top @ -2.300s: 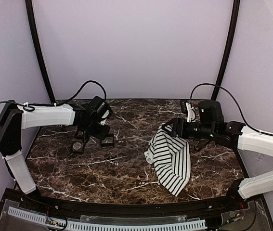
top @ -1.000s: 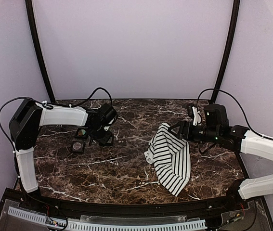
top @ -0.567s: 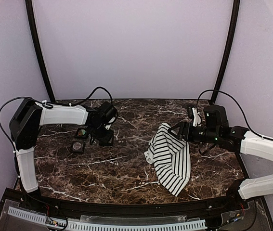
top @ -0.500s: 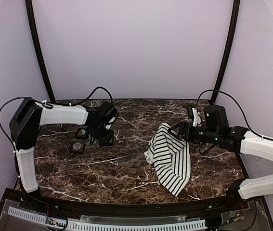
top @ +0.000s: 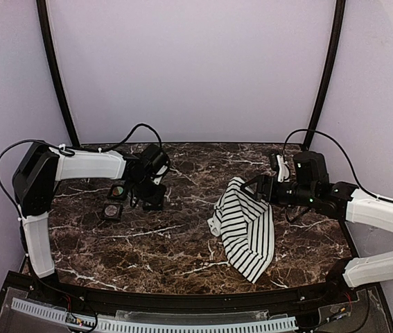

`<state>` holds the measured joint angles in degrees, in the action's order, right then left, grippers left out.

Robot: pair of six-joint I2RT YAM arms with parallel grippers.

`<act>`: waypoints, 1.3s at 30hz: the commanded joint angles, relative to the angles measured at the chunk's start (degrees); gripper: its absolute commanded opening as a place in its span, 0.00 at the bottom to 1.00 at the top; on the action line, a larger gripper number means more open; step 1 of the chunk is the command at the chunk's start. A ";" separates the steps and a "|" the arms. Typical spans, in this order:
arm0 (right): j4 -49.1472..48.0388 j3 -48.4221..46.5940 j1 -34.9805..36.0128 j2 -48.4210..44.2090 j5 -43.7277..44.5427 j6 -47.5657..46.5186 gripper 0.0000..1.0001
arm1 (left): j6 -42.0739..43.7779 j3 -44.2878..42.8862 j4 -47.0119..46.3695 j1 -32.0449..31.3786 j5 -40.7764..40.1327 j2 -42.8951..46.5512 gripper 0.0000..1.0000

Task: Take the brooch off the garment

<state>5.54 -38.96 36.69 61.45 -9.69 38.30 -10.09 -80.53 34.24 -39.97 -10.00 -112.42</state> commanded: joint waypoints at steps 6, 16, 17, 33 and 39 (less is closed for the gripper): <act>0.00 -3.75 -1.17 4.40 3.26 -4.34 0.96 | -2.25 4.89 -8.63 1.61 1.96 11.46 0.71; -2.74 -6.32 -11.10 9.63 5.74 -13.78 0.99 | -3.98 13.27 -17.01 11.08 8.30 20.63 0.92; -3.46 -5.90 -13.29 9.46 5.82 -14.57 0.99 | -3.89 14.61 -17.98 13.45 8.30 21.97 0.92; -32.94 17.34 -29.53 -7.57 14.20 -24.93 0.99 | 0.95 48.11 -53.13 38.55 -7.14 47.12 0.99; -45.28 28.38 -29.57 -11.49 22.17 -27.56 0.99 | 8.10 62.76 -69.83 38.50 -9.46 51.80 0.99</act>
<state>-28.12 -15.31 7.42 51.07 5.96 13.93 -8.16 -24.08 -21.52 -1.37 -15.73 -62.70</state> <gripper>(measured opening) 0.986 0.987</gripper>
